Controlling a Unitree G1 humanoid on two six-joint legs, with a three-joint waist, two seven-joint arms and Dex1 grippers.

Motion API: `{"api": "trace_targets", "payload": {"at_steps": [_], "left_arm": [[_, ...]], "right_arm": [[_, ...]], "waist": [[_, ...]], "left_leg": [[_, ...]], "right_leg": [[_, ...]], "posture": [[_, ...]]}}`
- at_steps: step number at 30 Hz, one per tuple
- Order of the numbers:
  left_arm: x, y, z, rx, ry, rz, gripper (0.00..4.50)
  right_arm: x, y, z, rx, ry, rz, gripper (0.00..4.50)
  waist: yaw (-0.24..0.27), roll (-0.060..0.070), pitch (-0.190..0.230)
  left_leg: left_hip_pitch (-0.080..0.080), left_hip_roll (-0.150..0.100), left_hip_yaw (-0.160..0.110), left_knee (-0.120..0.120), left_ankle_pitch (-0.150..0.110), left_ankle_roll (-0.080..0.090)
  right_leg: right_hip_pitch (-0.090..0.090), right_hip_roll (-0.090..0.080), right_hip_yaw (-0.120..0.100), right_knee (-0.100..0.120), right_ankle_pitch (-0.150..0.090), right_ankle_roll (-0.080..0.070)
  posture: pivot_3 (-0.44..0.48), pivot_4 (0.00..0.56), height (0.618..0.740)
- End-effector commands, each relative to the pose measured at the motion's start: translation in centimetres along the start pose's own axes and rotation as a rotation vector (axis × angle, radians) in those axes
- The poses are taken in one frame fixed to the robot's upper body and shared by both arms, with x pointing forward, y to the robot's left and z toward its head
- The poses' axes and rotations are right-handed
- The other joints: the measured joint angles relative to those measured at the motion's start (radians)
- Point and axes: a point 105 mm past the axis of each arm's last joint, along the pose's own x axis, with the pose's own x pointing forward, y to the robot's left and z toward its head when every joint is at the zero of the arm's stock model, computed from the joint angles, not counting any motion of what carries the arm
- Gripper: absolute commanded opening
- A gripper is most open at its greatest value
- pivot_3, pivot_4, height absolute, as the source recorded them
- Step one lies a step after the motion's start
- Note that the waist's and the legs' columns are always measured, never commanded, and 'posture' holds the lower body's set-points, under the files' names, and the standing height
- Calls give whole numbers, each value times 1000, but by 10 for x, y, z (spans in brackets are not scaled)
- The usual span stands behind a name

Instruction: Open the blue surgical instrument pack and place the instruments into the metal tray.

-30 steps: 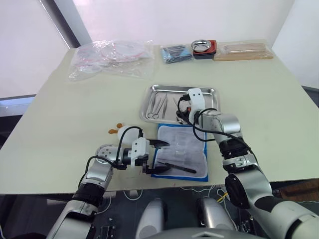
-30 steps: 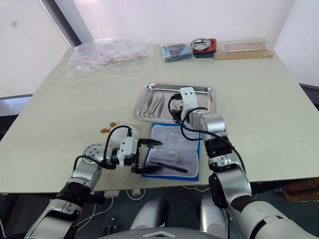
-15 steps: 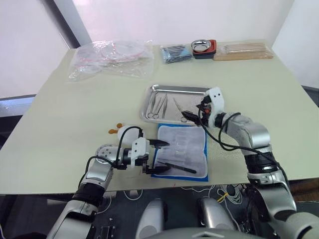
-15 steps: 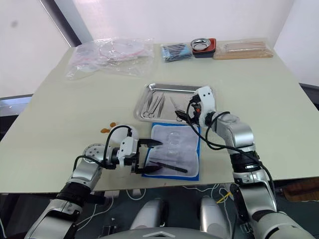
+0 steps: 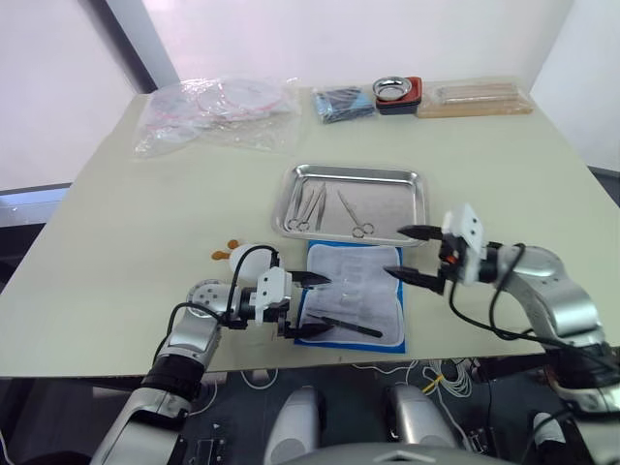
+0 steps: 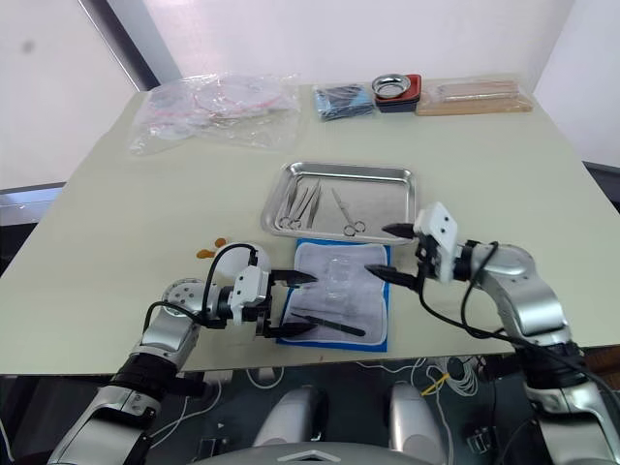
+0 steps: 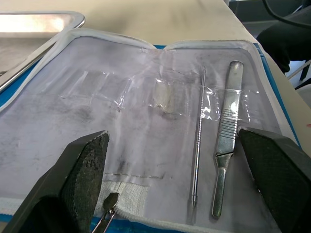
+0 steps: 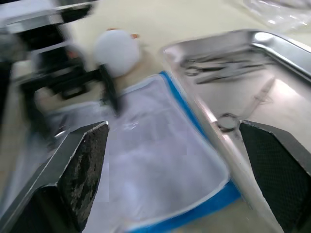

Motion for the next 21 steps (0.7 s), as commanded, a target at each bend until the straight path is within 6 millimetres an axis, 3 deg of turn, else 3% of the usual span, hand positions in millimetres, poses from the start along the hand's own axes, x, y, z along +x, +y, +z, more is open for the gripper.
{"api": "trace_targets", "payload": {"at_steps": [1,13,21], "left_arm": [[-1,-24,-48,-162,163,-34,4500],[1,-25,-47,-160,161,-44,4500],[0,-23,-48,-158,167,-51,4500]], "right_arm": [[-21,12,25,-113,-84,97,4455],[-82,23,37,-94,20,268,4455],[-85,22,36,-111,31,246,4455]], "waist": [[0,0,1],[8,-2,1],[10,-2,1]], "left_leg": [[0,0,0,0,0,0],[1,0,1,0,-2,-4],[1,0,1,-1,-3,-5]], "right_leg": [[0,0,0,0,0,0],[0,-2,-1,-1,0,0],[-1,-1,-1,-2,0,0]], "posture": [[0,150,740],[0,150,740],[0,150,740]]}}
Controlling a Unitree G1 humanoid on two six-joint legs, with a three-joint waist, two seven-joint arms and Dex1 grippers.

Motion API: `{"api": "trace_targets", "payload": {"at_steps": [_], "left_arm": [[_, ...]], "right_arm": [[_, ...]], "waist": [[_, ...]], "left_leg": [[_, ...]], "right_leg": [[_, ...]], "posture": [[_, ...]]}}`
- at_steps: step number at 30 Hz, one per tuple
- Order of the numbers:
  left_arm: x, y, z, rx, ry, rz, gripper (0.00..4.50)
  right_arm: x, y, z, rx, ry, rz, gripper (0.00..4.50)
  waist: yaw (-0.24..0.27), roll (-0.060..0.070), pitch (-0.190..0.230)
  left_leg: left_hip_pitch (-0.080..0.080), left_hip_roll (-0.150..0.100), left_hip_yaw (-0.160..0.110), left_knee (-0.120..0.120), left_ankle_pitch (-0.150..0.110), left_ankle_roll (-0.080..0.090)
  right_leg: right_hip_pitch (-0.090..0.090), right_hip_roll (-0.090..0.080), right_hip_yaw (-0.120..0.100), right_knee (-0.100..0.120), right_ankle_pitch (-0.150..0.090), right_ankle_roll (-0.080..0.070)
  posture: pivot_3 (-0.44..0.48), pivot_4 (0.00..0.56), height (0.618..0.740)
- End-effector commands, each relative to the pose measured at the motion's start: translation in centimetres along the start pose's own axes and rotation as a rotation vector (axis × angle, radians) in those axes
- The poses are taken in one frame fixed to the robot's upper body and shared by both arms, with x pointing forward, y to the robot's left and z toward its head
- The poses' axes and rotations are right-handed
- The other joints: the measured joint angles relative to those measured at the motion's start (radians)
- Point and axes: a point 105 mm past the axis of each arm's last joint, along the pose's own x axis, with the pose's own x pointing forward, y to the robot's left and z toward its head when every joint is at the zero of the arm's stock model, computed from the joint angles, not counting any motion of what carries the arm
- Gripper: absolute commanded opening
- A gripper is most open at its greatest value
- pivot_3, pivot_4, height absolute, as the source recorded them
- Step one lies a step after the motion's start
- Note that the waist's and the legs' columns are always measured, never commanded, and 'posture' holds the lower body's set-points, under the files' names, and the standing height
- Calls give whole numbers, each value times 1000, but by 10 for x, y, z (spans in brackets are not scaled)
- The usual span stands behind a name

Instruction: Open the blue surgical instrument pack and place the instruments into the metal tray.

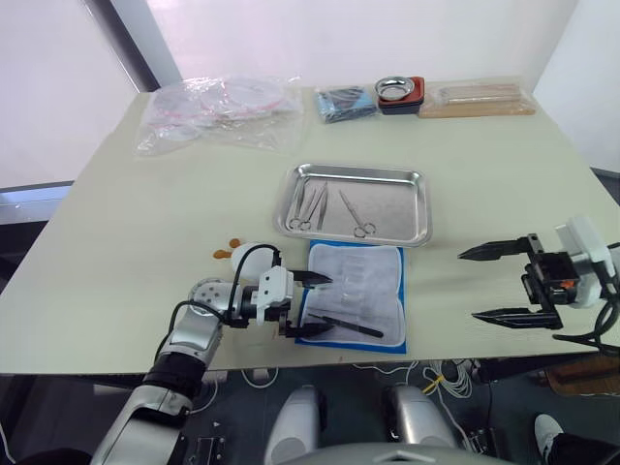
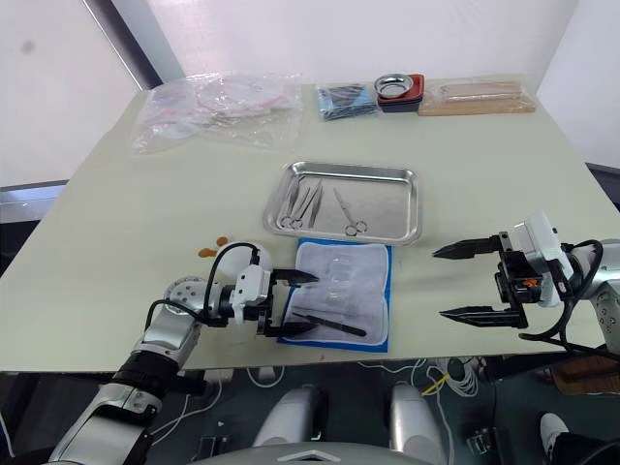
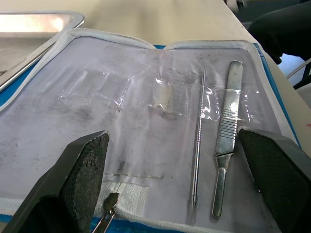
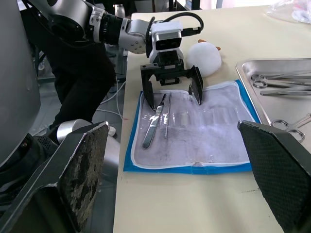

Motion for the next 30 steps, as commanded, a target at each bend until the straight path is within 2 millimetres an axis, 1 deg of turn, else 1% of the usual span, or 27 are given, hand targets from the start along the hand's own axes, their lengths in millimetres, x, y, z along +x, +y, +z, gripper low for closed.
{"api": "trace_targets", "payload": {"at_steps": [1,5,9,14,16,18,21,25,30], "left_arm": [[-1,-25,-48,-159,165,-42,4500],[0,-24,-48,-158,165,-47,4500],[0,-24,-47,-157,165,-51,4500],[-1,-24,-47,-159,169,-60,4500],[-2,-24,-47,-160,171,-63,4500],[-2,-24,-47,-160,171,-64,4500],[-3,-24,-47,-159,172,-66,4500],[-3,-24,-46,-158,172,-67,4500],[-4,-25,-46,-159,174,-72,4500]], "right_arm": [[2,-2,5,-52,1,-27,4455],[22,-7,3,-73,-32,-42,4455],[40,-13,-10,-83,21,-58,4455],[66,-17,-20,-96,47,-62,4455],[83,-20,-28,-105,74,-75,4455],[95,-21,-34,-122,104,-83,4455],[104,-23,-43,-139,152,-93,4455],[116,-24,-56,-118,190,-102,4455],[127,-26,-64,-106,200,-119,4455]], "waist": [[0,0,0],[0,0,0],[0,0,0],[2,0,0],[1,0,0],[1,0,0],[2,1,0],[2,0,0],[1,0,-1]], "left_leg": [[0,0,0,0,0,0],[1,0,0,0,0,0],[0,0,0,0,0,0],[0,0,0,0,0,0],[0,0,0,0,0,0],[1,0,0,-1,0,0],[0,0,0,-1,2,4],[0,0,0,-1,2,4],[0,1,1,-1,3,4]], "right_leg": [[0,0,0,0,0,0],[0,0,0,0,0,0],[0,0,0,-1,0,0],[0,0,0,-1,0,0],[0,0,0,-1,0,0],[0,0,0,-1,0,0],[0,1,0,-1,0,0],[0,1,0,-1,0,0],[0,1,0,-1,0,0]], "posture": [[0,150,740],[0,150,740],[0,150,740],[0,150,740],[0,150,740],[0,150,740],[0,150,740],[0,150,740],[0,150,740]]}}
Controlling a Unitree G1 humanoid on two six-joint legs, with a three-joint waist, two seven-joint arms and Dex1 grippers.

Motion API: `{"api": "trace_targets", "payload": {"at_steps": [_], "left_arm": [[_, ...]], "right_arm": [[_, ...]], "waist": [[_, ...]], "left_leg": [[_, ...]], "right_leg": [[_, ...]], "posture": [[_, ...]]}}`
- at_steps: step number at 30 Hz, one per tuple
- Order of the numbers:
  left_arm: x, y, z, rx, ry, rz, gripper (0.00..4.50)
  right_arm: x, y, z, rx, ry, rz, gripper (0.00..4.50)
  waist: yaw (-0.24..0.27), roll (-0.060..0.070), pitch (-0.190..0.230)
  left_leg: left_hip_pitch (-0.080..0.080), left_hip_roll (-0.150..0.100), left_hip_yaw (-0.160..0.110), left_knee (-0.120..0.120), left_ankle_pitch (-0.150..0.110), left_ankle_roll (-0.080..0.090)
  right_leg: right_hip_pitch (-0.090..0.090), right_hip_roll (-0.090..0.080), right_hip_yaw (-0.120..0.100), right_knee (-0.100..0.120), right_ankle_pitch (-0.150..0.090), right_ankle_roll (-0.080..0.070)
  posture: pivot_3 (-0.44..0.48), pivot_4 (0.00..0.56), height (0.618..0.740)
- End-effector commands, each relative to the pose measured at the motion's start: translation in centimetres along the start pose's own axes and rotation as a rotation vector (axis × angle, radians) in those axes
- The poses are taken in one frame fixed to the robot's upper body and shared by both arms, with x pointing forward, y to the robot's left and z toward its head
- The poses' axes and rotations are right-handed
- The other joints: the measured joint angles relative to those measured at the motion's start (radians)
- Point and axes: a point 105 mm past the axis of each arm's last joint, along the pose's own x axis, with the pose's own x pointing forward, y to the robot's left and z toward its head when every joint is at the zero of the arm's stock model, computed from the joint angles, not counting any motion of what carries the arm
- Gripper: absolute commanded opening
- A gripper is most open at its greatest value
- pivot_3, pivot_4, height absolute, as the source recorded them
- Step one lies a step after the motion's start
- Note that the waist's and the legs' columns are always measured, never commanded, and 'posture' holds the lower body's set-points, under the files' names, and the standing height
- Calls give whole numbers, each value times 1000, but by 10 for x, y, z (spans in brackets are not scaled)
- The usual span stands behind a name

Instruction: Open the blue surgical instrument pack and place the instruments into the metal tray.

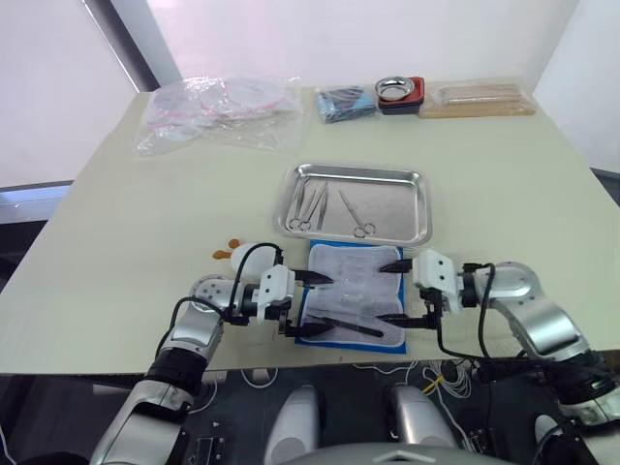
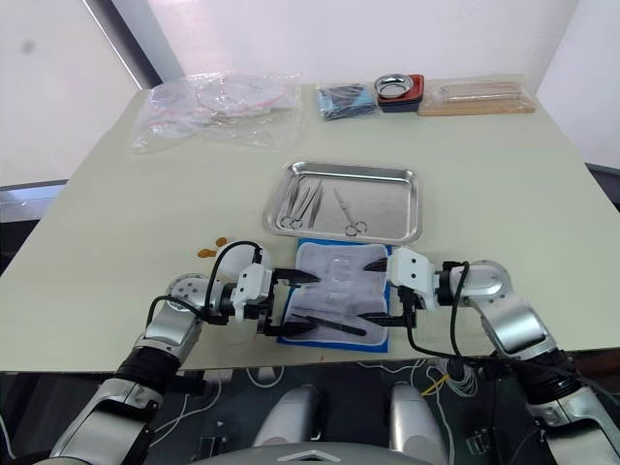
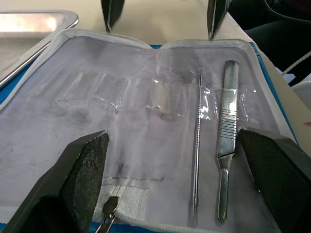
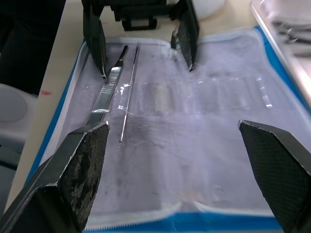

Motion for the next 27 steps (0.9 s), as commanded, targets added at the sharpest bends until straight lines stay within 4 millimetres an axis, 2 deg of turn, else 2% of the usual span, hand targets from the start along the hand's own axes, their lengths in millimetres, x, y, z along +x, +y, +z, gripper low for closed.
{"api": "trace_targets", "payload": {"at_steps": [1,9,12,15,16,20,27], "left_arm": [[-4,-25,-46,-164,165,-41,4500],[-6,-26,-47,-165,170,-43,4500],[-6,-26,-47,-165,170,-42,4500],[-7,-26,-47,-165,171,-43,4500],[-7,-26,-47,-165,172,-43,4500],[-7,-26,-47,-165,174,-44,4500],[-10,-26,-48,-165,180,-41,4500]], "right_arm": [[6,-4,5,-39,-5,-15,4455],[11,-4,-13,-6,45,-36,4455],[12,1,-20,-12,68,-15,3729],[13,5,-22,-24,76,8,2361],[13,6,-23,-26,78,19,1752],[14,11,-24,-15,72,49,76],[12,17,-23,5,60,92,76]], "waist": [[-1,0,0],[-1,0,-1],[-1,0,-2],[-3,0,-2],[-3,0,-2],[-6,-1,-3],[-16,2,-5]], "left_leg": [[0,0,0,0,0,0],[1,-1,0,-1,0,0],[1,-2,-1,-1,0,0],[1,-2,-3,-1,0,0],[1,-2,-4,-1,0,0],[2,-2,-8,-1,0,0],[3,-7,-28,-3,0,0]], "right_leg": [[0,0,0,0,0,0],[2,-1,0,0,0,0],[2,-1,0,0,0,0],[2,-1,-1,0,0,0],[3,-1,-2,0,0,0],[6,-1,-6,0,-1,-1],[15,-2,-18,1,-11,-4]], "posture": [[0,150,740],[0,150,740],[0,150,740],[0,150,740],[0,150,740],[0,150,740],[0,150,740]]}}
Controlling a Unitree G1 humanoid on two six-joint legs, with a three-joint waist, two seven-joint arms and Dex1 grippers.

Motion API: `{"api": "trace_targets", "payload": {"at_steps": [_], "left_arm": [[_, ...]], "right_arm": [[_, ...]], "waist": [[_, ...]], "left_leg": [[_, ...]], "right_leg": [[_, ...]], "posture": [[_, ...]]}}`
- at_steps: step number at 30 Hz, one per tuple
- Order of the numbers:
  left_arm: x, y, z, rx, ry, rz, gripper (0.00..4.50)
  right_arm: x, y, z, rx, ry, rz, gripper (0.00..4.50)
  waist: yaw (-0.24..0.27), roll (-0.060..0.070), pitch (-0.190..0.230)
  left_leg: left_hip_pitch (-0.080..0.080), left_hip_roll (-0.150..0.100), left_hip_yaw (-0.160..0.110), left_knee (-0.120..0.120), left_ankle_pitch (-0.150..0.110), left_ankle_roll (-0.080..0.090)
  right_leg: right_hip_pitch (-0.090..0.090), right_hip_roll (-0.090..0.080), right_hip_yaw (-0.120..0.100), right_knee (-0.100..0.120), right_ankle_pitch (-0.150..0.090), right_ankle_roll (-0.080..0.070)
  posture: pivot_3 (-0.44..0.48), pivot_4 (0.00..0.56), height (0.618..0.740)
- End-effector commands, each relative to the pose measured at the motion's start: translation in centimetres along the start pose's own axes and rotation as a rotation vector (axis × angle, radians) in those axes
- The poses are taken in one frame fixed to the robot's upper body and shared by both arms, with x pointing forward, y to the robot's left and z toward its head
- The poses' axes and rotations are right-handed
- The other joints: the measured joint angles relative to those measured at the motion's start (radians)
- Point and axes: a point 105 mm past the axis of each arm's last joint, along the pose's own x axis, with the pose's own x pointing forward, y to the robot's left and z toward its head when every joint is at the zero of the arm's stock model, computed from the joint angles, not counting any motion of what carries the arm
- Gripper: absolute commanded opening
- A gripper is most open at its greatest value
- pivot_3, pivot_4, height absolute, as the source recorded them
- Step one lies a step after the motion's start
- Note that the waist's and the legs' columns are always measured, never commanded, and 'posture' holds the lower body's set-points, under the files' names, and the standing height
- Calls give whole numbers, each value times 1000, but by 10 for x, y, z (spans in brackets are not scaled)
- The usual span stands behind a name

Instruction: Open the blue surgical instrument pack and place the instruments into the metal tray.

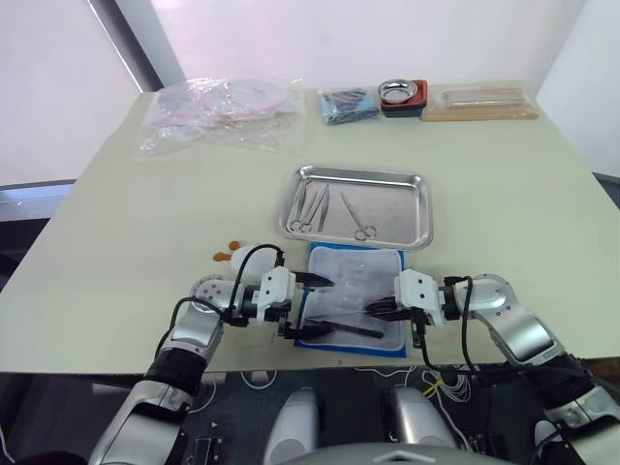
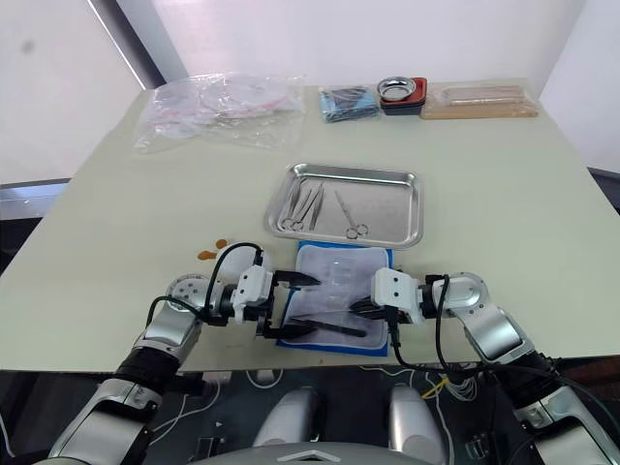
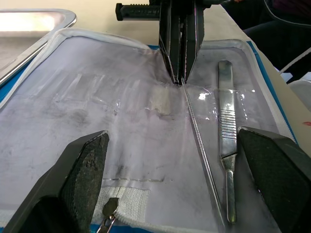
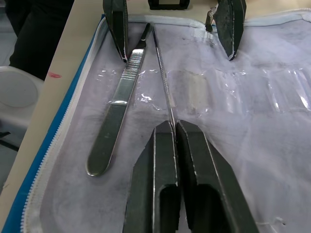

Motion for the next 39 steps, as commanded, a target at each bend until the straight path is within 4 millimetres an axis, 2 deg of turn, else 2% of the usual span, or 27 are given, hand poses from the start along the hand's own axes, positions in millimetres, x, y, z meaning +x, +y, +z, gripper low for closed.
{"api": "trace_targets", "payload": {"at_steps": [1,11,17,28,36,39], "left_arm": [[-9,-23,-47,-162,170,-17,4500],[-8,-22,-47,-159,167,-15,4500],[-6,-23,-48,-163,165,-14,4500],[-6,-24,-48,-167,164,-17,4500],[-5,-24,-48,-169,165,-21,4500],[-5,-24,-48,-167,166,-21,4500]], "right_arm": [[-4,2,-6,29,21,-2,76],[-15,-4,10,-8,-2,-21,76],[-27,-1,15,-61,33,-30,76],[-44,1,16,-87,70,-55,76],[-34,4,20,-23,4,-53,76],[-29,2,17,-15,5,-59,919]], "waist": [[-3,1,-1],[-10,4,-1],[-9,5,-1],[-7,4,0],[-7,3,1],[-6,3,1]], "left_leg": [[0,-2,-3,-1,0,0],[3,-18,-25,-2,0,0],[2,-24,-33,-5,0,0],[3,-25,-34,-7,0,0],[5,-24,-33,-11,1,0],[5,-24,-33,-11,1,0]], "right_leg": [[1,-1,-1,1,-2,1],[16,-18,-23,2,-14,8],[19,-26,-31,2,-17,11],[19,-26,-33,2,-18,12],[18,-25,-32,2,-18,13],[18,-25,-31,2,-18,13]], "posture": [[0,150,740],[0,150,740],[0,150,740],[0,150,740],[0,150,740],[0,150,740]]}}
